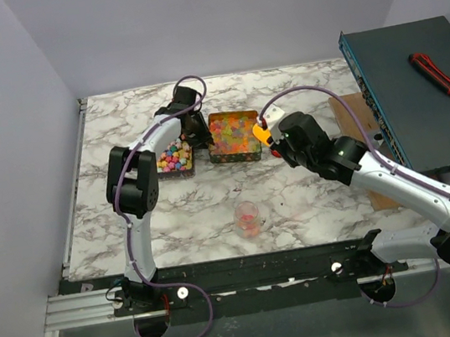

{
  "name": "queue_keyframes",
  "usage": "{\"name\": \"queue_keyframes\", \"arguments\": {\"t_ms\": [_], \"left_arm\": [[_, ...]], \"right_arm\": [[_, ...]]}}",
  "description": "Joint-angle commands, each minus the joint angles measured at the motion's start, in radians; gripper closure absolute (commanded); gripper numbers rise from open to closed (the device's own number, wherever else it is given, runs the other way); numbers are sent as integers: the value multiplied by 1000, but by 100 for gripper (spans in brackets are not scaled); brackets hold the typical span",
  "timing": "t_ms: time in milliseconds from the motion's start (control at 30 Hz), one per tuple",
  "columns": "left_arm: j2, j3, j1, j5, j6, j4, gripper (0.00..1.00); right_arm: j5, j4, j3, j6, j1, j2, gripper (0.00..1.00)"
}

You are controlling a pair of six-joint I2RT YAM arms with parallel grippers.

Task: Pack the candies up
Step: Pick up the storage box at the center of the board.

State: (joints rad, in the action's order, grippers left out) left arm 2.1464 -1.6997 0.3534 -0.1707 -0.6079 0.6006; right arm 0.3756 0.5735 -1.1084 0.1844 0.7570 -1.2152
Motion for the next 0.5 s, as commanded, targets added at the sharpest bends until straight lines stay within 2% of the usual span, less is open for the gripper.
{"name": "queue_keyframes", "arguments": {"t_ms": [0,67,233,467], "left_arm": [[11,-37,6,14,13,28,73],[10,-38,6,13,15,28,77],[2,-33,7,3,25,28,100],[-12,-6,4,-97,30,3,100]], "right_arm": [[-17,-31,13,-4,-9,23,99],[-18,-32,13,-4,-8,25,99],[-17,-28,14,-4,-9,33,99],[-22,-21,8,-9,-8,42,99]]}}
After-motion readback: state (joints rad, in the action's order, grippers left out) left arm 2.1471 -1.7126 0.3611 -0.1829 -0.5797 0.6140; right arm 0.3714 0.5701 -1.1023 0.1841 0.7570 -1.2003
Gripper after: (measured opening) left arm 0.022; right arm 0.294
